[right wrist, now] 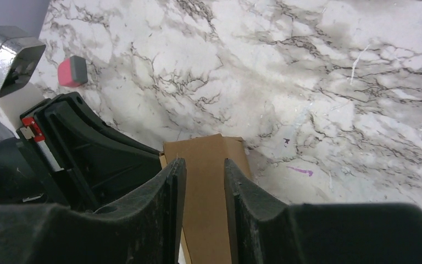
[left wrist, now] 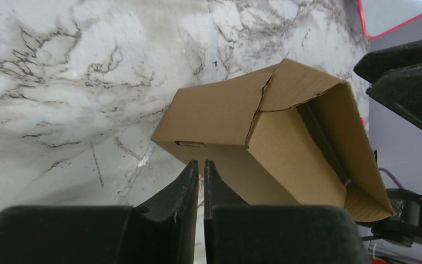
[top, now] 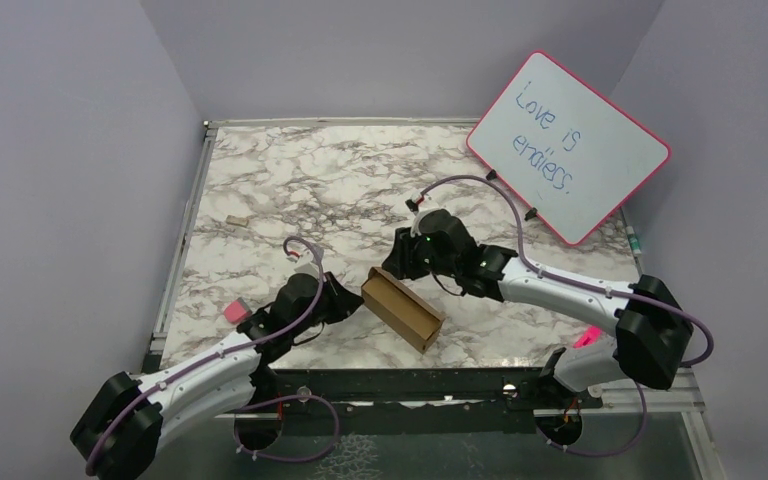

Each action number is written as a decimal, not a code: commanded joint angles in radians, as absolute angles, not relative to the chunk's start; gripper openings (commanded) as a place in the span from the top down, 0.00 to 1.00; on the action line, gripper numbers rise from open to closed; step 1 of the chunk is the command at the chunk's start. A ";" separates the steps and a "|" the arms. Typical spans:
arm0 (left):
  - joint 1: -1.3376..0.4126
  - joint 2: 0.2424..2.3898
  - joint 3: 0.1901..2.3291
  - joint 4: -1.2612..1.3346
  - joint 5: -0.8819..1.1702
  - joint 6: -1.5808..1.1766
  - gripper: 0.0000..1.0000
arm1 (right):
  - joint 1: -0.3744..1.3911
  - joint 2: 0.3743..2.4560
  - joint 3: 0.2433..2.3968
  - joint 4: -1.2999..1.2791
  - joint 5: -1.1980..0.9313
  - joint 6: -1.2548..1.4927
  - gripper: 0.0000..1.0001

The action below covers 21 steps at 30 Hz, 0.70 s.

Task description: Fold the paper box

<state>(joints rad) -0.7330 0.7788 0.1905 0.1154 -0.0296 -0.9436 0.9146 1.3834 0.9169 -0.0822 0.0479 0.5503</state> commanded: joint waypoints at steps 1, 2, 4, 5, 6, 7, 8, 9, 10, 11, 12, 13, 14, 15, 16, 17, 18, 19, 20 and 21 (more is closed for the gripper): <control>-0.732 0.823 0.192 0.190 0.070 -0.950 0.92 | 0.915 1.439 0.932 -0.025 -0.044 0.562 0.65; -0.732 0.829 0.191 0.200 0.073 -0.950 0.92 | 0.916 1.445 0.926 -0.015 -0.057 0.564 0.66; -0.732 0.839 0.185 0.222 0.073 -0.953 0.92 | 0.918 1.449 0.906 0.019 -0.079 0.571 0.69; -0.732 0.846 0.182 0.233 0.070 -0.958 0.91 | 0.921 1.450 0.896 0.031 -0.084 0.573 0.69; -0.732 0.850 0.179 0.247 0.071 -0.962 0.92 | 0.924 1.453 0.887 0.037 -0.088 0.574 0.70; -0.732 0.859 0.178 0.260 0.070 -0.965 0.92 | 0.928 1.456 0.882 0.043 -0.091 0.574 0.70; -0.731 0.867 0.179 0.270 0.064 -0.965 0.92 | 0.931 1.462 0.877 0.048 -0.095 0.573 0.71; -0.731 0.876 0.181 0.274 0.057 -0.964 0.92 | 0.936 1.466 0.874 0.050 -0.097 0.571 0.71; -0.731 0.885 0.184 0.279 0.050 -0.960 0.92 | 0.941 1.471 0.873 0.053 -0.097 0.567 0.71; -0.731 0.894 0.188 0.286 0.043 -0.957 0.92 | 0.947 1.478 0.872 0.055 -0.095 0.562 0.71; -0.732 0.901 0.190 0.289 0.035 -0.955 0.92 | 0.953 1.484 0.870 0.055 -0.091 0.558 0.71; -0.732 0.907 0.195 0.294 0.026 -0.952 0.92 | 0.955 1.491 0.871 0.055 -0.089 0.553 0.71; -0.731 0.912 0.201 0.296 0.015 -0.948 0.92 | 0.957 1.497 0.870 0.055 -0.088 0.548 0.71; -0.732 0.915 0.206 0.295 0.009 -0.943 0.92 | 0.958 1.502 0.868 0.055 -0.083 0.544 0.71; -0.732 0.918 0.211 0.296 -0.006 -0.939 0.92 | 0.959 1.505 0.864 0.055 -0.072 0.539 0.71; -0.731 0.922 0.216 0.299 -0.025 -0.935 0.92 | 0.959 1.506 0.859 0.053 -0.060 0.531 0.72; -0.731 0.926 0.221 0.302 -0.035 -0.930 0.92 | 0.960 1.508 0.856 0.050 -0.047 0.523 0.72; -0.731 0.937 0.227 0.307 -0.044 -0.923 0.92 | 0.960 1.509 0.854 0.046 -0.034 0.513 0.72; -0.731 0.949 0.234 0.307 -0.053 -0.914 0.92 | 0.959 1.507 0.852 0.039 -0.023 0.502 0.72; -0.731 0.961 0.243 0.309 -0.060 -0.906 0.91 | 0.960 1.507 0.849 0.036 -0.014 0.490 0.72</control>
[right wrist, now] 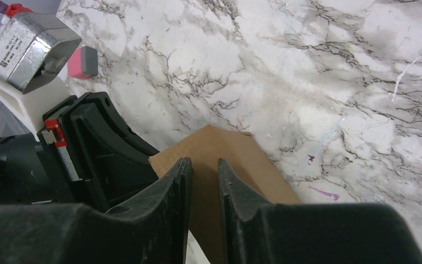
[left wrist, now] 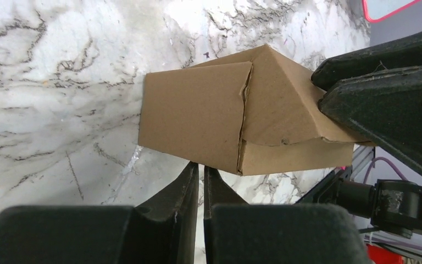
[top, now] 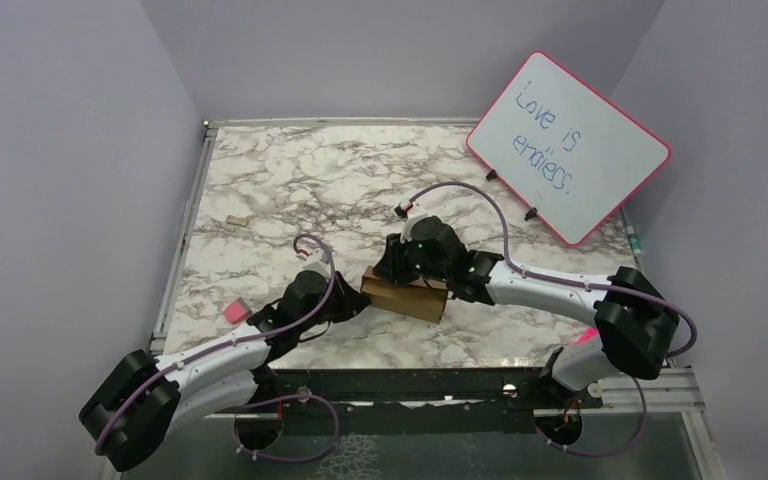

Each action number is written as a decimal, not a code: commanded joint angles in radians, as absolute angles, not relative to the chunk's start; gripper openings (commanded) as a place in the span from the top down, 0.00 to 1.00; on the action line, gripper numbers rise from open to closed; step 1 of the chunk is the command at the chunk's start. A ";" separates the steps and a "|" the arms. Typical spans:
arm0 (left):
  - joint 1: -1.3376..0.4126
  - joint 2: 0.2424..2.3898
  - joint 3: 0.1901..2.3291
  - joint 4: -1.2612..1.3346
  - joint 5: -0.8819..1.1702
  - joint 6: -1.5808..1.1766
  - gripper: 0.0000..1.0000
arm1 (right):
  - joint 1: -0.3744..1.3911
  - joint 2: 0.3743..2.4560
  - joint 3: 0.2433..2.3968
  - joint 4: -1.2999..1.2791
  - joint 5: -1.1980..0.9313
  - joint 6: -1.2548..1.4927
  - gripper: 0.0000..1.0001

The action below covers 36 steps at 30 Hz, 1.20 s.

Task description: Fold the paper box

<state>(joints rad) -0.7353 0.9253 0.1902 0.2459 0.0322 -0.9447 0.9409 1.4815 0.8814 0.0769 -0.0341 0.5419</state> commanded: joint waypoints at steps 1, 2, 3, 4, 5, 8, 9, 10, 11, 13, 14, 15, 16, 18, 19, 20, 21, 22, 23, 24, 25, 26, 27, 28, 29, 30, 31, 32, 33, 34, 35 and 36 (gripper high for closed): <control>-0.731 0.971 0.251 0.310 -0.067 -0.896 0.92 | 0.960 1.504 0.846 0.035 -0.010 0.478 0.72; -0.730 0.981 0.259 0.309 -0.076 -0.886 0.92 | 0.960 1.504 0.843 0.035 -0.006 0.465 0.72; -0.729 0.990 0.268 0.308 -0.084 -0.878 0.92 | 0.960 1.507 0.846 0.032 -0.005 0.451 0.72; -0.726 0.998 0.275 0.312 -0.093 -0.870 0.92 | 0.959 1.515 0.849 0.029 0.008 0.439 0.72; -0.725 1.007 0.283 0.315 -0.102 -0.863 0.92 | 0.960 1.526 0.855 0.025 0.025 0.426 0.72; -0.708 1.040 0.309 0.321 -0.118 -0.838 0.91 | 0.960 1.564 0.877 0.014 0.053 0.402 0.72; -0.703 1.054 0.318 0.322 -0.118 -0.828 0.92 | 0.960 1.573 0.879 0.018 0.058 0.398 0.72; -0.696 1.067 0.330 0.323 -0.118 -0.822 0.92 | 0.960 1.581 0.879 0.022 0.061 0.397 0.72; -0.690 1.081 0.338 0.328 -0.117 -0.816 0.92 | 0.960 1.586 0.879 0.027 0.063 0.398 0.72; -0.676 1.109 0.354 0.340 -0.116 -0.803 0.92 | 0.960 1.590 0.884 0.038 0.059 0.396 0.71; -0.667 1.123 0.364 0.345 -0.114 -0.793 0.92 | 0.960 1.591 0.892 0.041 0.057 0.393 0.71; -0.657 1.135 0.375 0.349 -0.114 -0.778 0.92 | 0.960 1.592 0.906 0.038 0.059 0.388 0.71; -0.647 1.148 0.387 0.350 -0.112 -0.769 0.92 | 0.960 1.595 0.924 0.033 0.065 0.387 0.71; -0.624 1.168 0.410 0.350 -0.106 -0.741 0.92 | 0.959 1.603 0.957 0.027 0.082 0.381 0.71; -0.610 1.179 0.421 0.351 -0.103 -0.728 0.92 | 0.959 1.609 0.977 0.017 0.100 0.375 0.71; -0.599 1.187 0.430 0.350 -0.102 -0.715 0.91 | 0.959 1.614 0.995 0.006 0.116 0.368 0.70; -0.589 1.194 0.438 0.350 -0.101 -0.703 0.91 | 0.959 1.620 1.017 -0.014 0.142 0.364 0.70; -0.583 1.199 0.443 0.349 -0.098 -0.695 0.91 | 0.959 1.621 1.035 -0.042 0.168 0.364 0.69; -0.580 1.201 0.446 0.346 -0.092 -0.688 0.89 | 0.959 1.618 1.050 -0.065 0.192 0.364 0.69; -0.580 1.199 0.446 0.341 -0.083 -0.681 0.88 | 0.959 1.609 1.057 -0.085 0.217 0.364 0.68; -0.580 1.195 0.443 0.334 -0.068 -0.680 0.86 | 0.959 1.592 1.058 -0.097 0.239 0.369 0.68; -0.580 1.188 0.439 0.324 -0.051 -0.681 0.85 | 0.959 1.569 1.052 -0.105 0.260 0.374 0.67; -0.579 1.177 0.434 0.312 -0.032 -0.681 0.84 | 0.959 1.544 1.042 -0.115 0.279 0.380 0.66; -0.580 1.162 0.428 0.295 -0.017 -0.682 0.83 | 0.959 1.515 1.030 -0.123 0.292 0.387 0.65; -0.581 1.142 0.420 0.274 -0.009 -0.685 0.82 | 0.959 1.485 1.019 -0.132 0.298 0.396 0.64; -0.581 1.119 0.407 0.259 -0.003 -0.686 0.81 | 0.959 1.454 1.007 -0.147 0.298 0.405 0.64; -0.581 1.091 0.396 0.239 -0.001 -0.688 0.80 | 0.959 1.415 0.994 -0.155 0.289 0.412 0.64; -0.582 1.047 0.388 0.202 0.028 -0.689 0.79 | 0.959 1.389 0.979 -0.162 0.274 0.418 0.64; -0.583 1.012 0.376 0.177 0.037 -0.690 0.78 | 0.959 1.361 0.961 -0.166 0.250 0.422 0.64; -0.584 0.977 0.364 0.153 0.047 -0.693 0.78 | 0.959 1.334 0.942 -0.164 0.211 0.418 0.64; -0.584 0.942 0.354 0.126 0.060 -0.695 0.78 | 0.959 1.310 0.923 -0.156 0.174 0.416 0.64; -0.587 0.911 0.346 0.099 0.075 -0.695 0.77 | 0.958 1.286 0.894 -0.146 0.130 0.415 0.64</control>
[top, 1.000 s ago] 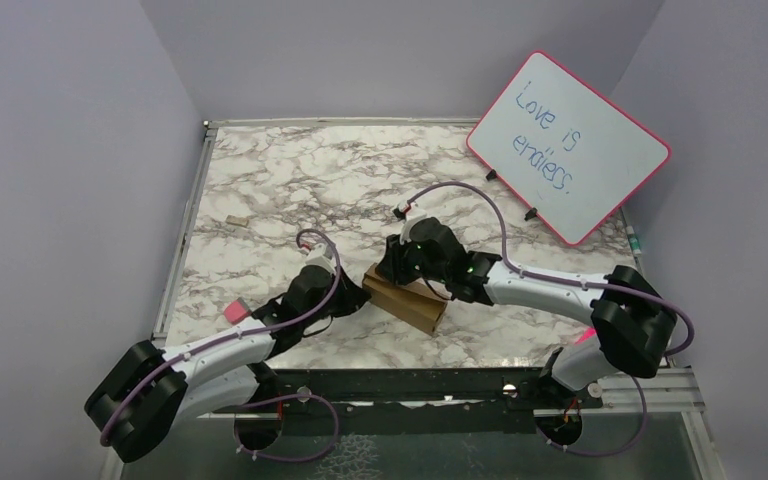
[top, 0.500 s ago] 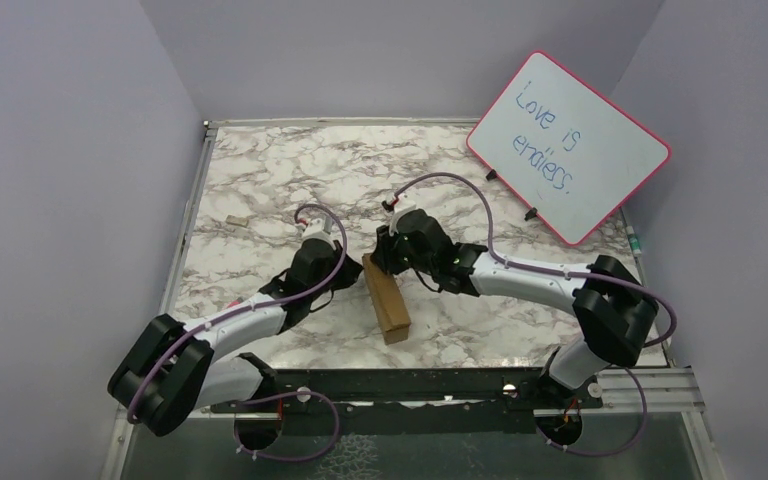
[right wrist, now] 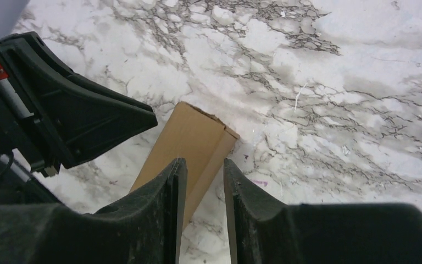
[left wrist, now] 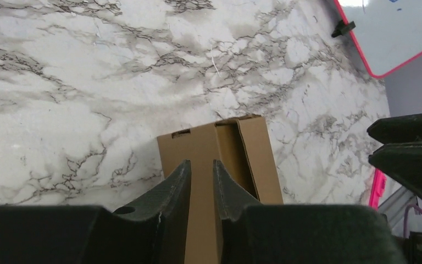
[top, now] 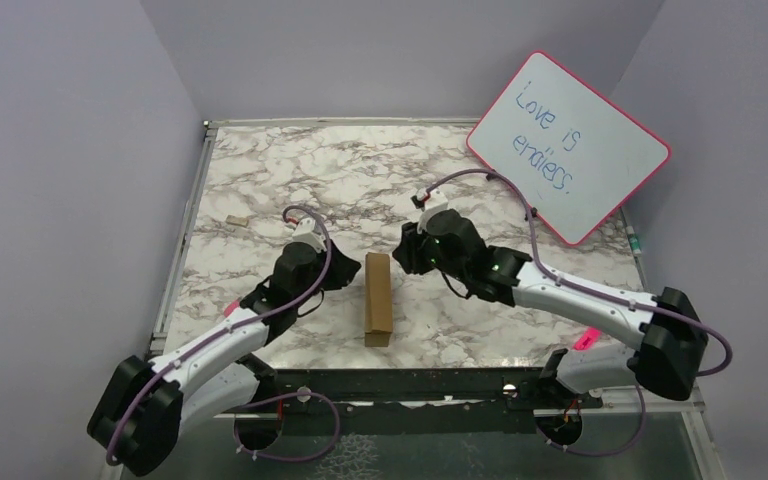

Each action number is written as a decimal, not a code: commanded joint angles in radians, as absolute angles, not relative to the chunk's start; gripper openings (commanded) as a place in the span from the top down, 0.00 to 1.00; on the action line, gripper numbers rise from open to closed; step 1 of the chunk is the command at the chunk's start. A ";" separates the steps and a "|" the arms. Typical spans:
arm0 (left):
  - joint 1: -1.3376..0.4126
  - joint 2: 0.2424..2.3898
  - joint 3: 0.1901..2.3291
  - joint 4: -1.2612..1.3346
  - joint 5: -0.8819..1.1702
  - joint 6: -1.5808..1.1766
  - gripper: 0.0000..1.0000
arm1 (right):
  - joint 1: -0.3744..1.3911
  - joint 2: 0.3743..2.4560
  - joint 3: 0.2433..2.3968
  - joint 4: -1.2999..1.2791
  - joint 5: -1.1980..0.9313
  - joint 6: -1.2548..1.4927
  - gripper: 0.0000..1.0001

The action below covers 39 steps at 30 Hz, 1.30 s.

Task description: Fold the paper box

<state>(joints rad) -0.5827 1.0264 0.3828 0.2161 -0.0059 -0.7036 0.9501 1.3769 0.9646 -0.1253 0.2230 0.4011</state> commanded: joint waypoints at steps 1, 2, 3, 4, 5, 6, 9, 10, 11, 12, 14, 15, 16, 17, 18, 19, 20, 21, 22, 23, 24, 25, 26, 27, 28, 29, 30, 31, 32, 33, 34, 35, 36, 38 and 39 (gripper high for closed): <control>-0.589 0.879 0.340 0.071 0.089 -0.699 0.77 | 0.959 1.268 0.875 -0.137 0.093 0.419 0.64; -0.591 0.854 0.331 0.050 0.108 -0.705 0.77 | 0.959 1.253 0.858 -0.131 0.056 0.423 0.64; -0.594 0.832 0.319 0.038 0.127 -0.715 0.77 | 0.960 1.244 0.843 -0.125 0.019 0.427 0.64; -0.597 0.812 0.305 0.033 0.149 -0.731 0.77 | 0.960 1.239 0.831 -0.119 -0.010 0.432 0.64; -0.601 0.794 0.286 0.034 0.169 -0.752 0.77 | 0.963 1.240 0.820 -0.112 -0.054 0.435 0.64; -0.607 0.776 0.269 0.035 0.182 -0.775 0.77 | 0.968 1.244 0.809 -0.104 -0.089 0.438 0.64; -0.627 0.730 0.223 0.034 0.200 -0.814 0.76 | 1.005 1.261 0.794 -0.096 -0.141 0.449 0.64; -0.633 0.717 0.210 0.033 0.203 -0.825 0.76 | 1.021 1.267 0.790 -0.094 -0.143 0.453 0.64; -0.639 0.707 0.201 0.034 0.206 -0.836 0.76 | 1.037 1.272 0.784 -0.092 -0.143 0.458 0.64; -0.646 0.698 0.191 0.035 0.210 -0.847 0.76 | 1.048 1.277 0.777 -0.085 -0.143 0.464 0.64; -0.662 0.691 0.179 0.035 0.217 -0.866 0.76 | 1.064 1.281 0.763 -0.067 -0.142 0.477 0.64; -0.672 0.689 0.173 0.035 0.218 -0.872 0.76 | 1.069 1.283 0.760 -0.062 -0.141 0.481 0.64; -0.685 0.686 0.169 0.035 0.213 -0.879 0.76 | 1.074 1.286 0.759 -0.056 -0.141 0.483 0.65; -0.696 0.683 0.165 0.035 0.207 -0.887 0.76 | 1.078 1.289 0.759 -0.053 -0.140 0.485 0.65; -0.707 0.680 0.162 0.035 0.199 -0.890 0.76 | 1.083 1.291 0.763 -0.052 -0.139 0.485 0.65; -0.717 0.677 0.160 0.035 0.190 -0.895 0.76 | 1.086 1.295 0.765 -0.050 -0.138 0.484 0.65; -0.725 0.677 0.158 0.035 0.182 -0.898 0.76 | 1.088 1.300 0.768 -0.048 -0.137 0.483 0.66; -0.734 0.675 0.159 0.035 0.174 -0.903 0.76 | 1.089 1.306 0.771 -0.048 -0.135 0.482 0.66; -0.740 0.677 0.159 0.036 0.168 -0.903 0.76 | 1.091 1.313 0.773 -0.048 -0.135 0.480 0.66; -0.745 0.677 0.160 0.037 0.163 -0.904 0.76 | 1.093 1.322 0.774 -0.046 -0.135 0.480 0.67; -0.748 0.678 0.160 0.038 0.159 -0.906 0.76 | 1.096 1.330 0.774 -0.043 -0.136 0.480 0.67; -0.752 0.681 0.158 0.040 0.157 -0.907 0.76 | 1.099 1.338 0.773 -0.039 -0.136 0.481 0.67; -0.755 0.684 0.157 0.046 0.157 -0.910 0.76 | 1.103 1.348 0.772 -0.035 -0.131 0.482 0.67; -0.757 0.688 0.157 0.051 0.158 -0.912 0.76 | 1.110 1.359 0.772 -0.037 -0.121 0.482 0.68; -0.760 0.694 0.157 0.059 0.158 -0.916 0.76 | 1.116 1.376 0.772 -0.041 -0.104 0.483 0.68; -0.766 0.700 0.159 0.066 0.158 -0.920 0.76 | 1.122 1.388 0.773 -0.048 -0.088 0.483 0.68; -0.770 0.707 0.162 0.073 0.158 -0.923 0.76 | 1.127 1.403 0.774 -0.057 -0.069 0.484 0.68; -0.777 0.713 0.164 0.077 0.157 -0.924 0.76 | 1.133 1.417 0.777 -0.068 -0.047 0.487 0.68; -0.786 0.719 0.167 0.081 0.153 -0.926 0.76 | 1.139 1.430 0.780 -0.078 -0.026 0.489 0.68; -0.791 0.724 0.169 0.083 0.150 -0.927 0.76 | 1.147 1.440 0.783 -0.090 -0.009 0.489 0.68; -0.795 0.729 0.172 0.085 0.147 -0.929 0.76 | 1.155 1.449 0.789 -0.106 0.039 0.489 0.68; -0.798 0.730 0.172 0.086 0.144 -0.929 0.76 | 1.164 1.460 0.796 -0.129 0.082 0.489 0.69; -0.800 0.729 0.173 0.085 0.141 -0.933 0.76 | 1.175 1.470 0.806 -0.162 0.127 0.490 0.69; -0.803 0.723 0.175 0.086 0.136 -0.935 0.76 | 1.194 1.490 0.827 -0.227 0.203 0.485 0.69; -0.804 0.718 0.175 0.086 0.132 -0.936 0.76 | 1.200 1.495 0.833 -0.252 0.226 0.484 0.69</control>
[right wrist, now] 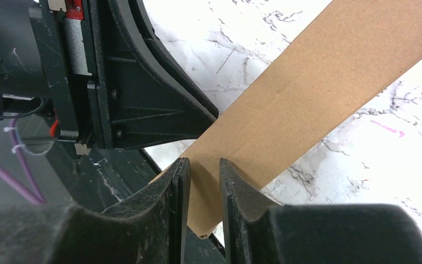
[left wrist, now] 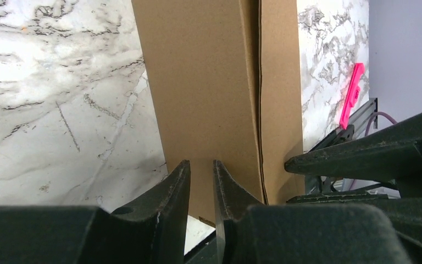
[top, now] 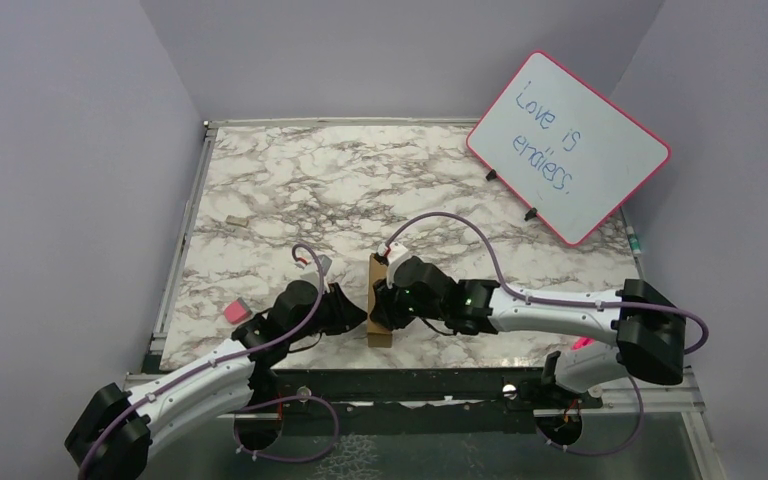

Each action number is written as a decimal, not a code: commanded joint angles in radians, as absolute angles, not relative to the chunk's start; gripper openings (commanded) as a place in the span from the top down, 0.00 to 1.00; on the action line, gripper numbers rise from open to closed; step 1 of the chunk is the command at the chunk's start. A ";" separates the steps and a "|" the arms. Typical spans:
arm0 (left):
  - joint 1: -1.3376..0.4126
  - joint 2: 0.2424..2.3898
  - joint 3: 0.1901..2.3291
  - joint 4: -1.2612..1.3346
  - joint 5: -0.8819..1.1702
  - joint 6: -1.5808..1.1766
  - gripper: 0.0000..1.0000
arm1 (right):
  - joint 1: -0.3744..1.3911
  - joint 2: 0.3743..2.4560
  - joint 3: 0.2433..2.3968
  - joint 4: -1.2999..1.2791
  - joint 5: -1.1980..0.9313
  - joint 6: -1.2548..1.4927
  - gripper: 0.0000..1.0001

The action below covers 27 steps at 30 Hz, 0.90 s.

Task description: Fold the paper box

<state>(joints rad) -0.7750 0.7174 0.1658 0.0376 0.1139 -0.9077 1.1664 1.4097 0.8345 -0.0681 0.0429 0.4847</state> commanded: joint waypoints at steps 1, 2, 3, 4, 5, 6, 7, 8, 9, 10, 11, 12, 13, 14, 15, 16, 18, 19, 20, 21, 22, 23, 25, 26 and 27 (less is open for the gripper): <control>-0.804 0.715 0.174 0.085 0.126 -0.937 0.76 | 1.203 1.494 0.833 -0.266 0.239 0.481 0.69; -0.804 0.710 0.173 0.084 0.121 -0.939 0.76 | 1.204 1.487 0.829 -0.272 0.244 0.478 0.69; -0.804 0.706 0.173 0.084 0.115 -0.938 0.76 | 1.204 1.474 0.824 -0.271 0.244 0.481 0.69; -0.804 0.704 0.174 0.080 0.105 -0.934 0.76 | 1.204 1.458 0.818 -0.265 0.239 0.480 0.69; -0.804 0.701 0.176 0.078 0.096 -0.934 0.76 | 1.204 1.438 0.813 -0.255 0.234 0.479 0.68; -0.804 0.698 0.177 0.074 0.088 -0.933 0.76 | 1.204 1.414 0.809 -0.245 0.227 0.477 0.68; -0.804 0.698 0.181 0.070 0.085 -0.929 0.76 | 1.204 1.389 0.808 -0.237 0.221 0.477 0.68; -0.804 0.696 0.186 0.064 0.082 -0.925 0.76 | 1.204 1.365 0.808 -0.230 0.215 0.477 0.68; -0.804 0.696 0.191 0.056 0.079 -0.920 0.76 | 1.204 1.339 0.811 -0.226 0.209 0.475 0.68; -0.804 0.696 0.197 0.046 0.080 -0.914 0.76 | 1.204 1.318 0.811 -0.223 0.198 0.472 0.68; -0.804 0.696 0.202 0.037 0.080 -0.910 0.76 | 1.204 1.297 0.812 -0.221 0.187 0.467 0.68; -0.803 0.693 0.206 0.028 0.081 -0.907 0.76 | 1.204 1.277 0.813 -0.220 0.173 0.461 0.68; -0.804 0.690 0.207 0.024 0.083 -0.907 0.76 | 1.204 1.261 0.812 -0.217 0.154 0.455 0.68; -0.804 0.687 0.206 0.023 0.086 -0.907 0.76 | 1.204 1.248 0.809 -0.214 0.128 0.443 0.68; -0.804 0.685 0.205 0.023 0.089 -0.909 0.76 | 1.204 1.238 0.805 -0.209 0.102 0.432 0.68; -0.804 0.684 0.204 0.022 0.092 -0.910 0.76 | 1.204 1.229 0.801 -0.205 0.082 0.429 0.69; -0.804 0.685 0.204 0.021 0.097 -0.910 0.76 | 1.204 1.221 0.791 -0.197 0.043 0.427 0.71; -0.804 0.685 0.203 0.021 0.099 -0.910 0.76 | 1.204 1.220 0.785 -0.188 0.022 0.426 0.72; -0.804 0.686 0.203 0.021 0.100 -0.910 0.76 | 1.204 1.223 0.777 -0.171 0.007 0.427 0.74; -0.804 0.688 0.201 0.021 0.101 -0.911 0.76 | 1.204 1.229 0.772 -0.160 -0.028 0.428 0.75; -0.804 0.689 0.201 0.021 0.102 -0.912 0.76 | 1.204 1.238 0.767 -0.138 -0.051 0.429 0.77; -0.804 0.691 0.201 0.023 0.104 -0.913 0.76 | 1.204 1.251 0.764 -0.125 -0.064 0.432 0.78; -0.804 0.693 0.204 0.023 0.106 -0.913 0.76 | 1.204 1.280 0.760 -0.108 -0.076 0.440 0.81; -0.804 0.693 0.204 0.023 0.105 -0.913 0.76 | 1.204 1.292 0.756 -0.094 -0.077 0.444 0.82; -0.804 0.693 0.204 0.023 0.105 -0.913 0.76 | 1.204 1.301 0.750 -0.077 -0.074 0.451 0.84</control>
<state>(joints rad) -0.8009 0.6956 0.1738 0.0174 0.0891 -0.9192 1.2034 1.2602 0.7723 -0.1562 -0.0086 0.4438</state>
